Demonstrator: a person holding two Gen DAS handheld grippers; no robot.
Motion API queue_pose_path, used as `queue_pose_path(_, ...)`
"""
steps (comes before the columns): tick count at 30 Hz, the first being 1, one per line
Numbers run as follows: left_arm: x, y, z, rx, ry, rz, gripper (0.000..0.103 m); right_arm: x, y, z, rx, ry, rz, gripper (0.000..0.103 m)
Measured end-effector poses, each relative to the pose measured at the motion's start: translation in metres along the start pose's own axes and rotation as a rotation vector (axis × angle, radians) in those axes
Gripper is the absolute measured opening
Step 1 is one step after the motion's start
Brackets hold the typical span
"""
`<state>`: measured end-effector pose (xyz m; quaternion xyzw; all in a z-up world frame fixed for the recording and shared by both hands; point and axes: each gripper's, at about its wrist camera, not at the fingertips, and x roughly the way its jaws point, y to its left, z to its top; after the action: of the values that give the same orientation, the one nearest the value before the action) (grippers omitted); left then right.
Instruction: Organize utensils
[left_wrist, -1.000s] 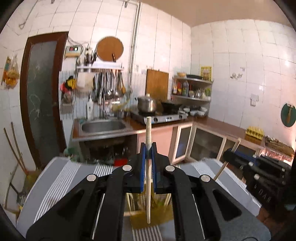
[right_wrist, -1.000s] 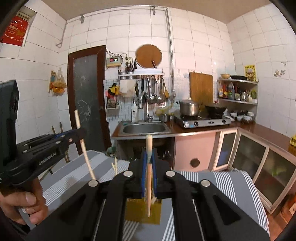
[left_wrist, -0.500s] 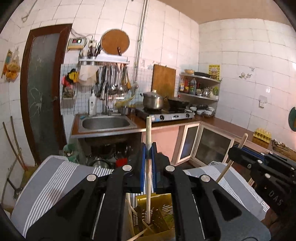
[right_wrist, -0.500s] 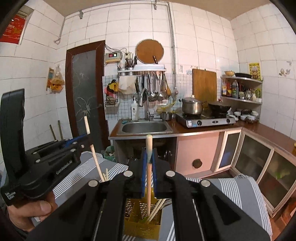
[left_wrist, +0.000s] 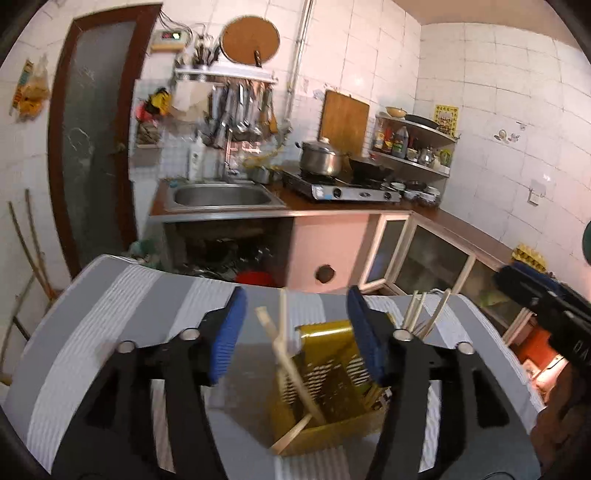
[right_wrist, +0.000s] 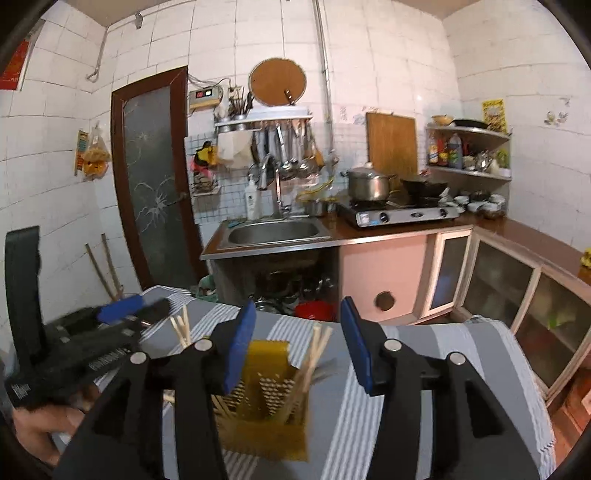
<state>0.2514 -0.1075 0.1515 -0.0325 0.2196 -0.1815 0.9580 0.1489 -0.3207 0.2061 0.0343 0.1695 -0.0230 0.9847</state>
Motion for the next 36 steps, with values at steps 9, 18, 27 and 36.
queue_pose_path(9, -0.096, 0.046, -0.109, 0.096, -0.087, 0.186, 0.098, -0.079, -0.017, -0.116, 0.051, 0.039, -0.082, 0.069)
queue_pose_path(18, -0.149, 0.076, -0.204, 0.031, -0.095, 0.201, 0.098, -0.135, 0.005, -0.213, 0.046, 0.011, -0.084, 0.073)
queue_pose_path(27, -0.161, 0.062, -0.21, 0.073, -0.226, 0.272, 0.098, -0.125, 0.011, -0.223, 0.035, -0.007, -0.125, 0.073)
queue_pose_path(36, -0.158, 0.043, -0.215, 0.161, -0.228, 0.229, 0.098, -0.126, 0.004, -0.227, 0.089, -0.008, -0.114, 0.073)
